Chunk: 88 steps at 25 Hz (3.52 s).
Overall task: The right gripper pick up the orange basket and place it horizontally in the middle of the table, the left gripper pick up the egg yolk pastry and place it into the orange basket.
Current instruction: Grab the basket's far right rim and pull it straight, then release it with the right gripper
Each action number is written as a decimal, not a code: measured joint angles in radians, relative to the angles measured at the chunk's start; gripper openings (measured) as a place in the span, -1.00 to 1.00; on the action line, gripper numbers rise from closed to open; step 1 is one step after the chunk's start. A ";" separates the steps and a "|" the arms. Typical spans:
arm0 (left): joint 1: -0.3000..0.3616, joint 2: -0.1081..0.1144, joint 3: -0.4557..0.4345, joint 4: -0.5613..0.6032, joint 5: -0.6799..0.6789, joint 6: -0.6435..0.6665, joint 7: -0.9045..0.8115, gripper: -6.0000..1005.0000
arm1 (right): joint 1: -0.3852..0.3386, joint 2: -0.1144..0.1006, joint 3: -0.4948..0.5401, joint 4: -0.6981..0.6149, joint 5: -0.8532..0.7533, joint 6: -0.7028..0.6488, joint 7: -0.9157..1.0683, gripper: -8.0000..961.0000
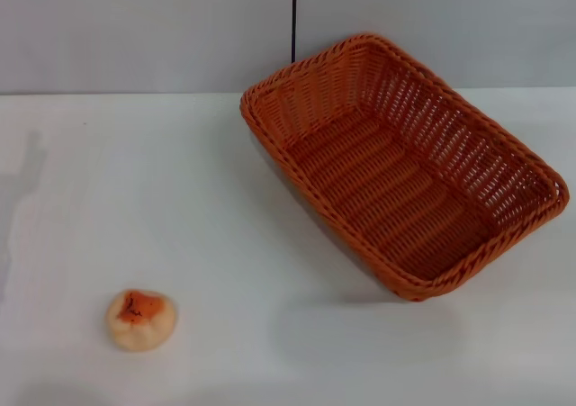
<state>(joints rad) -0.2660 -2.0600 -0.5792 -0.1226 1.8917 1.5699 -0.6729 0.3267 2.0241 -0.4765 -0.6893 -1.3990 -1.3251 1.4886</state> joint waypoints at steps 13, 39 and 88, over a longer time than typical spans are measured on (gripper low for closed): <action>-0.018 -0.002 -0.001 0.005 0.035 0.006 -0.001 0.66 | 0.230 -0.111 0.020 -0.353 -0.736 -0.295 0.667 -0.19; 0.005 0.000 0.012 0.019 0.086 0.036 -0.020 0.64 | 0.475 -0.128 -0.211 -0.119 -1.109 -0.227 0.760 -0.26; 0.029 -0.002 0.022 0.032 0.086 0.057 -0.062 0.62 | 0.392 -0.073 -0.283 -0.134 -0.992 -0.180 0.691 -0.64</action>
<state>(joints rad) -0.2374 -2.0616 -0.5569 -0.0904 1.9772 1.6265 -0.7351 0.7182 1.9511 -0.7590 -0.8234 -2.3909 -1.5054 2.1792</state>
